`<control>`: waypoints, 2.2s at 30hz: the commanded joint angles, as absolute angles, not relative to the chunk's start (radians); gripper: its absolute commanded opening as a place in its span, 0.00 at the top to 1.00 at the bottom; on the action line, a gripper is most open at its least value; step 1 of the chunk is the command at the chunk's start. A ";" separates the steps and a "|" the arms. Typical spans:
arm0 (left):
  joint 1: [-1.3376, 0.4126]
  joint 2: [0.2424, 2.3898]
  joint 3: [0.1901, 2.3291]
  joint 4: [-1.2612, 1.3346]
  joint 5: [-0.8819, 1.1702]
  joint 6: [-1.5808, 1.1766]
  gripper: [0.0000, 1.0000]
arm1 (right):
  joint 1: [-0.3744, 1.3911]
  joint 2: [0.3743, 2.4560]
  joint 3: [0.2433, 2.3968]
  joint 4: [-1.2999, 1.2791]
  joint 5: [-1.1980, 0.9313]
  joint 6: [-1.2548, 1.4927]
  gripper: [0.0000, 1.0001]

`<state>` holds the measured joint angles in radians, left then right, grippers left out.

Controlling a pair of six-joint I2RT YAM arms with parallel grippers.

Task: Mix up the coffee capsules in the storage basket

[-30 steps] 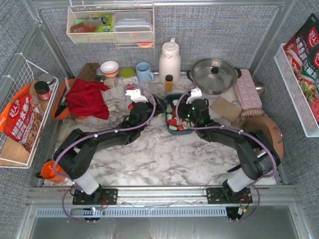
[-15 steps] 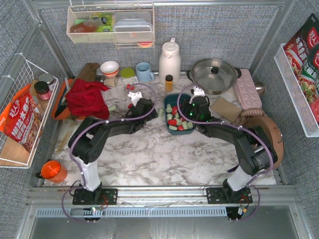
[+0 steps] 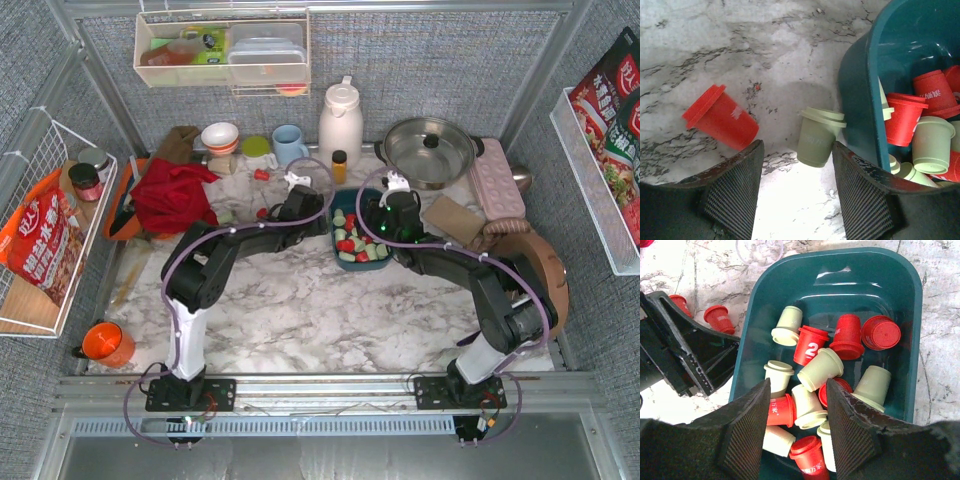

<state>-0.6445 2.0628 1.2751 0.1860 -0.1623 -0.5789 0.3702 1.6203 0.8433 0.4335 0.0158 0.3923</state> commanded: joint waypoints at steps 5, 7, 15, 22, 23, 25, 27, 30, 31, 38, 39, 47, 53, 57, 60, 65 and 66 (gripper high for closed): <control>-0.643 2.130 1.345 0.112 -0.082 -0.516 0.38 | 0.365 1.628 0.857 0.434 -0.010 0.394 0.47; -0.644 2.144 1.352 0.105 -0.082 -0.516 0.39 | 0.364 1.629 0.859 0.433 -0.014 0.395 0.47; -0.643 2.151 1.358 0.099 -0.112 -0.509 0.58 | 0.359 1.631 0.864 0.427 -0.024 0.399 0.47; -0.643 2.048 1.301 0.106 -0.198 -0.512 0.65 | 0.353 1.628 0.864 0.423 -0.030 0.403 0.47; -0.644 2.013 1.287 0.119 -0.206 -0.513 0.65 | 0.352 1.627 0.864 0.425 -0.030 0.405 0.47; -0.645 1.948 1.247 0.171 -0.202 -0.508 0.65 | 0.351 1.626 0.864 0.425 -0.032 0.406 0.47; -0.653 1.891 1.193 0.247 -0.182 -0.501 0.64 | 0.350 1.626 0.864 0.426 -0.034 0.409 0.47; -0.679 1.838 1.153 0.362 -0.115 -0.457 0.63 | 0.350 1.625 0.864 0.426 -0.036 0.411 0.47; -0.691 1.832 1.147 0.398 -0.088 -0.440 0.62 | 0.350 1.624 0.864 0.426 -0.036 0.412 0.47; -0.757 1.908 1.250 0.388 -0.020 -0.421 0.58 | 0.344 1.608 0.856 0.423 -0.031 0.413 0.46; -0.758 1.921 1.261 0.375 -0.025 -0.427 0.56 | 0.343 1.606 0.855 0.423 -0.030 0.412 0.46; -0.758 1.890 1.198 0.398 -0.152 -0.459 0.01 | 0.334 1.599 0.849 0.425 -0.029 0.420 0.46; -0.746 1.828 1.134 0.371 -0.348 -0.491 0.00 | 0.334 1.599 0.850 0.425 -0.033 0.422 0.46; -0.688 1.839 1.130 0.262 -0.437 -0.576 0.00 | 0.333 1.600 0.850 0.423 -0.034 0.421 0.46; -0.655 1.857 1.132 0.200 -0.492 -0.659 0.01 | 0.333 1.602 0.851 0.423 -0.039 0.423 0.45; -0.650 1.900 1.173 0.163 -0.522 -0.670 0.01 | 0.334 1.605 0.853 0.422 -0.040 0.423 0.45; -0.652 1.915 1.189 0.149 -0.525 -0.683 0.04 | 0.333 1.607 0.853 0.422 -0.040 0.423 0.45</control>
